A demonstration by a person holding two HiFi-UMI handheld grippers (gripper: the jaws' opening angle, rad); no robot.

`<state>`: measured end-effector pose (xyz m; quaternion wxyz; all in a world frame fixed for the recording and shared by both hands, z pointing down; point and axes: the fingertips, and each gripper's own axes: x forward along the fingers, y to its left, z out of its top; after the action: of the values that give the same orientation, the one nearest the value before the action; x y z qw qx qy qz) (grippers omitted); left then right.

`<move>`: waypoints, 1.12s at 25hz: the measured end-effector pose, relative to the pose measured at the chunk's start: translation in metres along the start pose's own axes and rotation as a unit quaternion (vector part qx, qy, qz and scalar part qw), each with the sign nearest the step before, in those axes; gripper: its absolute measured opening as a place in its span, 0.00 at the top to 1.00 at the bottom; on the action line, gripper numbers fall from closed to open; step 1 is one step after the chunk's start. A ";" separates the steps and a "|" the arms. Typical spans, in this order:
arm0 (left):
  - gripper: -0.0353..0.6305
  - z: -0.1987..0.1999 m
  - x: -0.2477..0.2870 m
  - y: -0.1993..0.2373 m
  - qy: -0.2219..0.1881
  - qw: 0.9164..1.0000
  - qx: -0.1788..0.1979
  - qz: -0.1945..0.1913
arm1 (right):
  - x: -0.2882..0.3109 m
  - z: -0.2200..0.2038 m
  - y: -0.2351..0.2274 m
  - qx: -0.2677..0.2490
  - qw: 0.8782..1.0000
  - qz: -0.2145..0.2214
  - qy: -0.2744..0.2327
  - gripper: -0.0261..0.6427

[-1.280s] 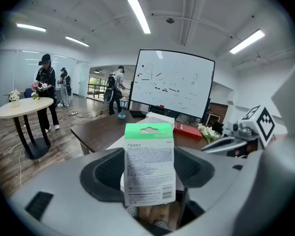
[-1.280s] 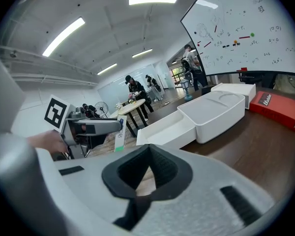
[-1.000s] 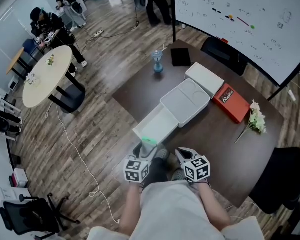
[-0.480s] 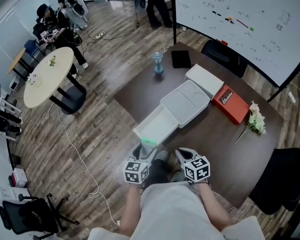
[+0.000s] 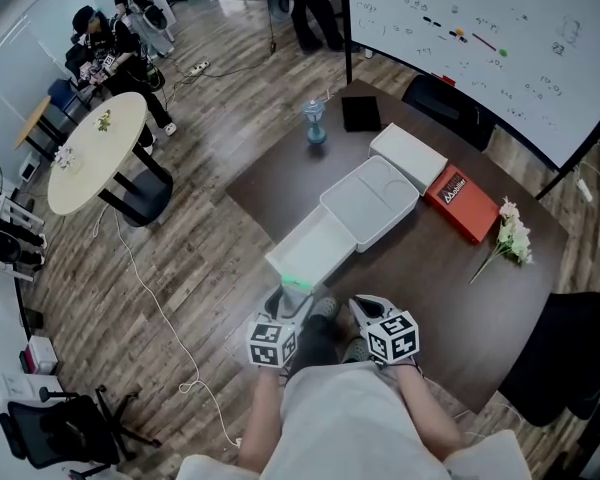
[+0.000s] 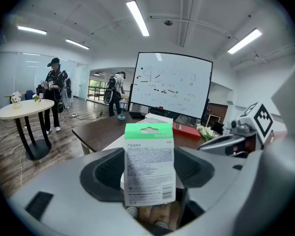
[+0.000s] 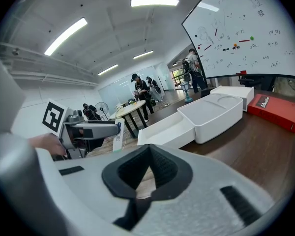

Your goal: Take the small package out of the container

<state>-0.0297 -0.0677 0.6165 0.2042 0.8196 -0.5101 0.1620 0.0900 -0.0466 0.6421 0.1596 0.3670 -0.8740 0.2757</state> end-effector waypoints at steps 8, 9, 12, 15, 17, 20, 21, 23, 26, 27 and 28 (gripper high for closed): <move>0.49 -0.006 0.003 -0.005 0.013 1.000 0.010 -0.004 | -0.003 -0.006 -0.002 0.002 1.000 -0.001 0.004 0.97; 0.49 -0.007 0.003 -0.005 0.013 1.000 0.010 -0.003 | -0.004 -0.008 -0.003 0.002 1.000 -0.002 0.005 0.97; 0.49 -0.007 0.005 -0.006 0.013 1.000 0.008 -0.002 | -0.006 -0.010 -0.008 0.006 1.000 -0.005 0.007 0.97; 0.49 -0.009 0.007 -0.009 0.014 1.000 0.006 -0.005 | -0.008 -0.011 -0.011 0.008 1.000 -0.002 0.009 0.97; 0.49 -0.009 0.007 -0.010 0.014 1.000 0.006 -0.006 | -0.009 -0.012 -0.011 0.002 1.000 -0.001 0.011 0.97; 0.49 -0.008 0.006 -0.010 0.014 1.000 0.008 -0.006 | -0.009 -0.012 -0.009 -0.002 1.000 0.002 0.012 0.97; 0.49 -0.009 0.006 -0.011 0.014 1.000 0.008 -0.005 | -0.009 -0.012 -0.009 -0.002 1.000 0.003 0.012 0.97; 0.49 -0.010 0.005 -0.011 0.015 1.000 0.008 -0.005 | -0.008 -0.012 -0.009 -0.002 1.000 0.005 0.011 0.97; 0.49 -0.012 0.003 -0.012 0.015 1.000 0.007 -0.005 | -0.009 -0.011 -0.009 -0.001 1.000 0.006 0.009 0.97; 0.49 -0.012 0.002 -0.013 0.014 1.000 0.007 -0.006 | -0.009 -0.011 -0.008 -0.002 1.000 0.006 0.008 0.97; 0.49 -0.012 0.002 -0.013 0.013 1.000 0.008 -0.007 | -0.009 -0.011 -0.008 -0.002 1.000 0.006 0.007 0.97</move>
<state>-0.0174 -0.0578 0.6257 0.2059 0.8226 -0.5002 0.1752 0.1028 -0.0399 0.6493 0.1646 0.3591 -0.8758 0.2775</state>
